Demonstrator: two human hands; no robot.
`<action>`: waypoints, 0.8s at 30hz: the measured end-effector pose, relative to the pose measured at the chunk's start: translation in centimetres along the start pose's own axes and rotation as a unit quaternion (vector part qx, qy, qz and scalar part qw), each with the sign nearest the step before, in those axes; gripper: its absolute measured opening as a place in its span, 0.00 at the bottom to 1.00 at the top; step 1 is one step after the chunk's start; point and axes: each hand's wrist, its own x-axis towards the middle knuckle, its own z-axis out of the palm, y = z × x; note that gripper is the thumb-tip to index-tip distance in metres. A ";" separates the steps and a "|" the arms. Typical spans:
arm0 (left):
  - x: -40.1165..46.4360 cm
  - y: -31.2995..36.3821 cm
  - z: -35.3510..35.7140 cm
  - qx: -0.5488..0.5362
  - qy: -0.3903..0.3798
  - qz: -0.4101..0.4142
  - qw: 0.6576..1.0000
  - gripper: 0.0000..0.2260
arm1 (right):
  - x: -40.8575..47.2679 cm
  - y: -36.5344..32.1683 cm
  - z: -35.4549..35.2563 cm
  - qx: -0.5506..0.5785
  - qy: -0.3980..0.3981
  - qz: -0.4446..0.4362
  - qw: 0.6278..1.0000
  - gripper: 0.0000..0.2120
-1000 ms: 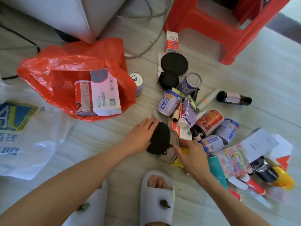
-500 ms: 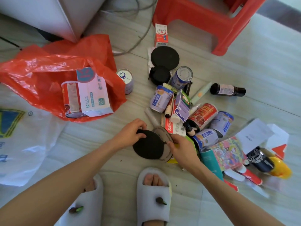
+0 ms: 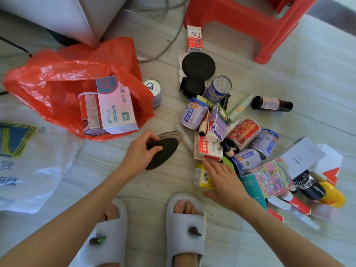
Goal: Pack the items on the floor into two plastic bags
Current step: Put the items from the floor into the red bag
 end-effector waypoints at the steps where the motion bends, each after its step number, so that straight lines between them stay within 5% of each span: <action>1: -0.3 -0.2 -0.4 -0.007 0.009 -0.006 1.000 0.06 | 0.0 0.0 0.3 0.000 0.019 0.006 1.000 0.41; 7: -2.3 -0.4 -2.8 -0.045 0.054 -0.027 0.997 0.09 | 1.4 -3.5 -2.3 0.170 0.068 0.079 0.980 0.40; 14: -4.1 -0.9 -9.1 -0.123 0.206 -0.072 0.968 0.10 | 5.6 -10.7 -7.0 0.475 0.071 0.137 0.866 0.30; 18: -4.4 -1.4 -13.1 -0.255 0.327 -0.149 0.898 0.09 | 8.8 -14.4 -10.2 0.611 -0.032 0.141 0.778 0.24; 24: -1.6 -0.2 -15.8 -0.402 0.358 -0.155 0.828 0.12 | 15.2 -19.4 -12.9 0.807 -0.062 0.178 0.560 0.19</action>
